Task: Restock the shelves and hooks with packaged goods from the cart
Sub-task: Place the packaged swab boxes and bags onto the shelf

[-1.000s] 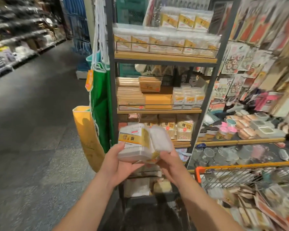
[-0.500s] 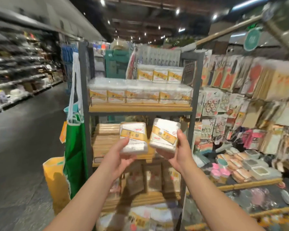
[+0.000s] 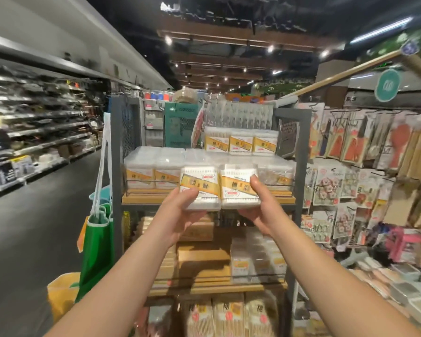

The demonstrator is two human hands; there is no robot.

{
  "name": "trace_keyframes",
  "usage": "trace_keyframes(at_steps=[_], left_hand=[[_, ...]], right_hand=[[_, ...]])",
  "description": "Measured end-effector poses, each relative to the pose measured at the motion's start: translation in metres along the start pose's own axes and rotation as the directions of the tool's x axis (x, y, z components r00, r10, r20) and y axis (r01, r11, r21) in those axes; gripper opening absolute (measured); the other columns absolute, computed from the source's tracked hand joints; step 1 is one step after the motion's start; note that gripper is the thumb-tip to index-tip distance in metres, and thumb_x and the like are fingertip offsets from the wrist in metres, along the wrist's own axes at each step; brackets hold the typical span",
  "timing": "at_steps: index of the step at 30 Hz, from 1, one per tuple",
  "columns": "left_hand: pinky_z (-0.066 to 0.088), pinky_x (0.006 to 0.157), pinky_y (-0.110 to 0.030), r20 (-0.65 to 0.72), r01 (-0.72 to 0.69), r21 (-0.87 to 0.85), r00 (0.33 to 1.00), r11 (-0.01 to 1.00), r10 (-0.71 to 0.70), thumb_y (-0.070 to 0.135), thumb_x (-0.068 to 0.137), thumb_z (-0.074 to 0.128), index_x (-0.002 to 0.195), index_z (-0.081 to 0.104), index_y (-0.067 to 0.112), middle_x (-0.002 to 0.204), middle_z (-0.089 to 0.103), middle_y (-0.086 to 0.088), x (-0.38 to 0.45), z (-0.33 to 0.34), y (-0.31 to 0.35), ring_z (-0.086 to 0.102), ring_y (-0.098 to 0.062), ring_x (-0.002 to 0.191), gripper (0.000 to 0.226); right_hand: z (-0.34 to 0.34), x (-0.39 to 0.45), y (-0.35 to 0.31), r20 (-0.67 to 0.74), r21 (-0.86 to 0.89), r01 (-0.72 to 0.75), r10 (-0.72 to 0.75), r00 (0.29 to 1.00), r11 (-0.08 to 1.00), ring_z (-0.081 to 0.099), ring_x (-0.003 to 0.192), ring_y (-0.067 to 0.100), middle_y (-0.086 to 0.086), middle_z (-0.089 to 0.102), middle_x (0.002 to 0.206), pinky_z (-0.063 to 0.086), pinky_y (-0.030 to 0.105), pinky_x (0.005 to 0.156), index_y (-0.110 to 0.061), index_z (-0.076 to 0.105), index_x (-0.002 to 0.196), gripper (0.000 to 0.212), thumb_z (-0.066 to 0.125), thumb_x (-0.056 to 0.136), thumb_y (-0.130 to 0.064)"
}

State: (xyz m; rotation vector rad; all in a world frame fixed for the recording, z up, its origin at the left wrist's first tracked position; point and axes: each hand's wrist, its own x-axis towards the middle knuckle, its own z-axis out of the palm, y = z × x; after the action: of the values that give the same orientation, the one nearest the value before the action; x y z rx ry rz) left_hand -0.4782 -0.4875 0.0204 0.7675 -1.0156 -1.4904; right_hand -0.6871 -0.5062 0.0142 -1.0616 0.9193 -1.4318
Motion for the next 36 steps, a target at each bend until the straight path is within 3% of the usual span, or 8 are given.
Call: trace_keyframes(at_steps=[4, 8, 12, 14, 21, 27, 31, 36], left_hand=[[0.057, 0.081, -0.034, 0.090, -0.064, 0.065, 0.994, 0.996, 0.058, 0.017, 0.095, 0.057, 0.119, 0.058, 0.011, 0.112, 0.072, -0.004, 0.036, 0.009, 0.031, 0.067, -0.023, 0.107, 0.025], [0.058, 0.078, -0.035, 0.109, -0.099, 0.108, 0.990, 0.989, 0.087, 0.019, 0.095, 0.059, 0.114, 0.060, 0.013, 0.116, 0.070, -0.007, 0.085, 0.011, 0.060, 0.065, -0.023, 0.107, 0.020], [0.058, 0.077, -0.033, 0.152, -0.185, 0.282, 0.977, 0.941, 0.146, 0.034, 0.075, 0.077, 0.129, 0.054, 0.011, 0.127, 0.064, -0.007, 0.133, 0.012, 0.094, 0.061, -0.022, 0.115, 0.063], [0.059, 0.077, -0.034, 0.165, -0.219, 0.353, 0.972, 0.910, 0.170, 0.024, 0.083, 0.073, 0.127, 0.053, 0.011, 0.124, 0.065, -0.010, 0.156, 0.011, 0.108, 0.067, -0.024, 0.105, 0.051], [0.059, 0.068, -0.034, 0.173, -0.134, 0.557, 0.984, 0.819, 0.044, 0.012, 0.084, 0.072, 0.128, 0.042, 0.016, 0.118, 0.063, -0.012, 0.200, -0.009, 0.142, 0.069, -0.027, 0.097, 0.053], [0.050, 0.094, -0.051, 0.074, -0.154, 0.520, 0.988, 0.840, 0.135, 0.022, 0.079, 0.079, 0.130, 0.040, 0.024, 0.113, 0.066, -0.008, 0.221, -0.001, 0.126, 0.066, -0.026, 0.098, 0.064], [0.046, 0.100, -0.055, 0.030, -0.217, 0.391, 0.974, 0.895, 0.223, 0.029, 0.068, 0.087, 0.139, 0.031, 0.024, 0.119, 0.060, -0.009, 0.230, 0.003, 0.115, 0.063, -0.030, 0.105, 0.090], [0.046, 0.097, -0.038, 0.204, -0.360, 0.720, 0.927, 0.593, 0.315, 0.026, 0.076, 0.082, 0.145, 0.026, 0.024, 0.130, 0.051, -0.003, 0.234, 0.024, 0.113, 0.055, -0.023, 0.110, 0.089]], right_hand=[[0.003, 0.031, -0.027, -0.011, -0.149, 0.078, -0.080, 0.997, 0.986, 0.064, 0.108, 0.019, 0.000, 0.071, 0.114, 0.048, 0.040, 0.096, -0.024, 0.063, 0.116, 0.040, 0.054, 0.092, -0.054], [0.003, 0.068, -0.056, 0.001, -0.266, 0.157, -0.162, 0.987, 0.951, 0.057, 0.122, 0.023, 0.001, 0.060, 0.135, 0.045, 0.049, 0.102, -0.018, 0.052, 0.133, 0.089, 0.072, 0.065, -0.071], [0.011, 0.095, -0.087, 0.010, -0.229, 0.197, -0.200, 0.980, 0.953, 0.062, 0.095, 0.020, 0.002, 0.066, 0.104, 0.051, 0.042, 0.085, -0.017, 0.055, 0.105, 0.025, 0.065, 0.090, -0.034], [0.009, 0.115, -0.096, -0.029, -0.229, 0.192, -0.204, 0.979, 0.954, 0.063, 0.094, 0.022, 0.004, 0.067, 0.103, 0.050, 0.046, 0.091, -0.014, 0.056, 0.108, 0.019, 0.060, 0.094, -0.027], [-0.032, 0.167, -0.099, -0.105, -0.418, 0.184, -0.249, 0.963, 0.889, 0.063, 0.114, 0.024, 0.004, 0.067, 0.122, 0.047, 0.048, 0.103, -0.012, 0.050, 0.135, 0.106, 0.082, 0.051, -0.069], [-0.029, 0.161, -0.094, -0.090, -0.690, 0.125, -0.256, 0.962, 0.713, 0.060, 0.087, 0.008, -0.006, 0.064, 0.101, 0.042, 0.019, 0.066, -0.015, 0.055, 0.120, 0.033, 0.060, 0.095, -0.036], [-0.042, 0.167, -0.090, -0.057, -0.814, 0.115, -0.275, 0.960, 0.569, 0.063, 0.107, 0.017, -0.005, 0.067, 0.115, 0.050, 0.036, 0.094, -0.014, 0.062, 0.120, 0.040, 0.066, 0.090, -0.040], [-0.048, 0.157, -0.098, -0.078, -0.777, 0.147, -0.325, 0.943, 0.612, 0.051, 0.123, 0.017, -0.004, 0.051, 0.136, 0.042, 0.038, 0.107, -0.014, 0.045, 0.143, 0.064, 0.063, 0.091, -0.046]])
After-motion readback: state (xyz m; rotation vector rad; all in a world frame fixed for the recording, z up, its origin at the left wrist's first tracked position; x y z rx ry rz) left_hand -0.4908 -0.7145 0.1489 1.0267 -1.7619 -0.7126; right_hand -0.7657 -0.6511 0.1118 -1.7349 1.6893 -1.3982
